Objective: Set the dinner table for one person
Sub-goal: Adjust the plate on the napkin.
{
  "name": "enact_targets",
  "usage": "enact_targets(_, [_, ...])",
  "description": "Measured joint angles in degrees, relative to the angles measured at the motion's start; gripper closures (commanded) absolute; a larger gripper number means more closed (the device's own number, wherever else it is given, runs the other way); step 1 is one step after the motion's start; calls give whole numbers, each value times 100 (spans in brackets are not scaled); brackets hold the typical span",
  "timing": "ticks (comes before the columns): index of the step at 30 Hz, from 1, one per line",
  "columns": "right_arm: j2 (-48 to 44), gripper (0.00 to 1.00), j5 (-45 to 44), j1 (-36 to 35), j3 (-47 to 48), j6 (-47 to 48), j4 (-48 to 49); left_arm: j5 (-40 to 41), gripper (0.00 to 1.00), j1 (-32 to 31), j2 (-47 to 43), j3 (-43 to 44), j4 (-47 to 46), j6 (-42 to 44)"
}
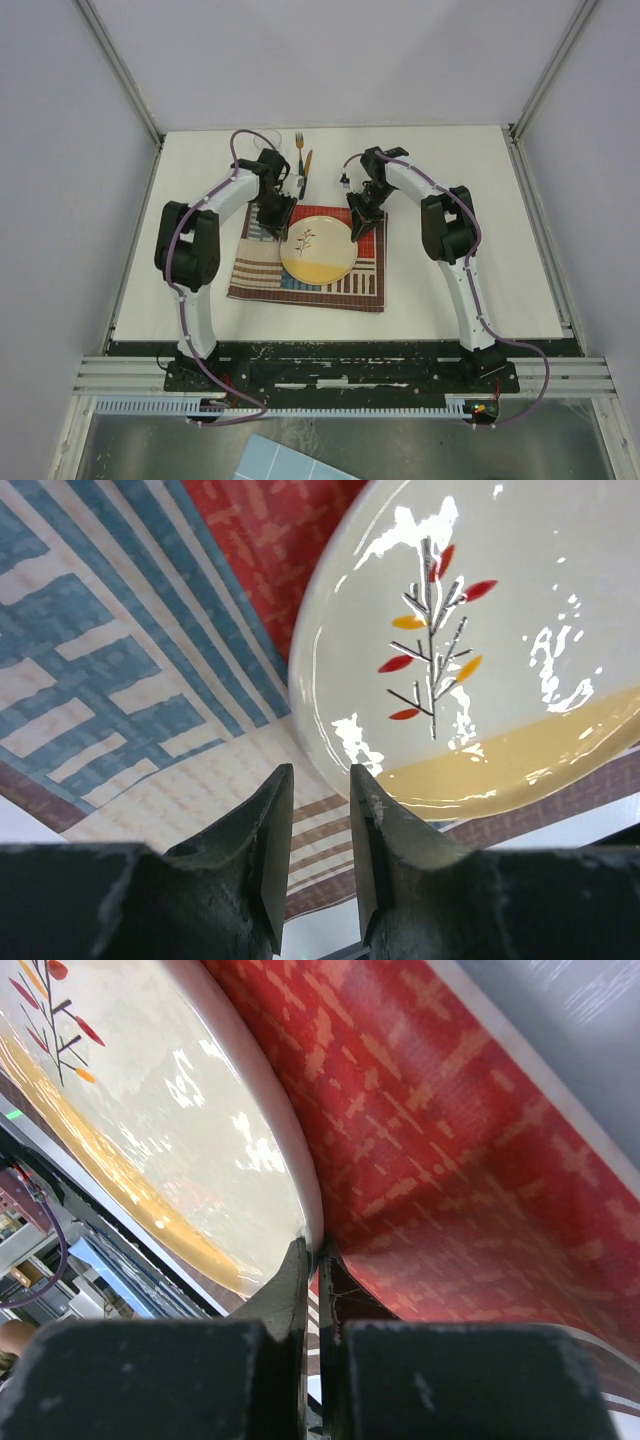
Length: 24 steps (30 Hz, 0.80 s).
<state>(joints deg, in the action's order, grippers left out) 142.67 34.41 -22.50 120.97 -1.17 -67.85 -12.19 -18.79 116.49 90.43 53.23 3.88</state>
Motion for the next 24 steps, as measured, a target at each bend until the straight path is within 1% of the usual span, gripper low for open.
enact_targets(5, [0, 98, 0, 0, 0, 0, 0, -17, 64, -114, -225, -184, -61, -66])
enact_targets(13, [0, 98, -4, 0, 0, 0, 0, 39, 64, -155, -240, -437, -107, -66])
enact_targets(22, [0, 98, -2, 0, 0, 2, 0, 262, 64, -155, 22, -457, -227, -63])
enact_targets(24, [-9, 98, 2, 0, -2, 11, -4, 175, 64, -144, 103, -457, -236, -68])
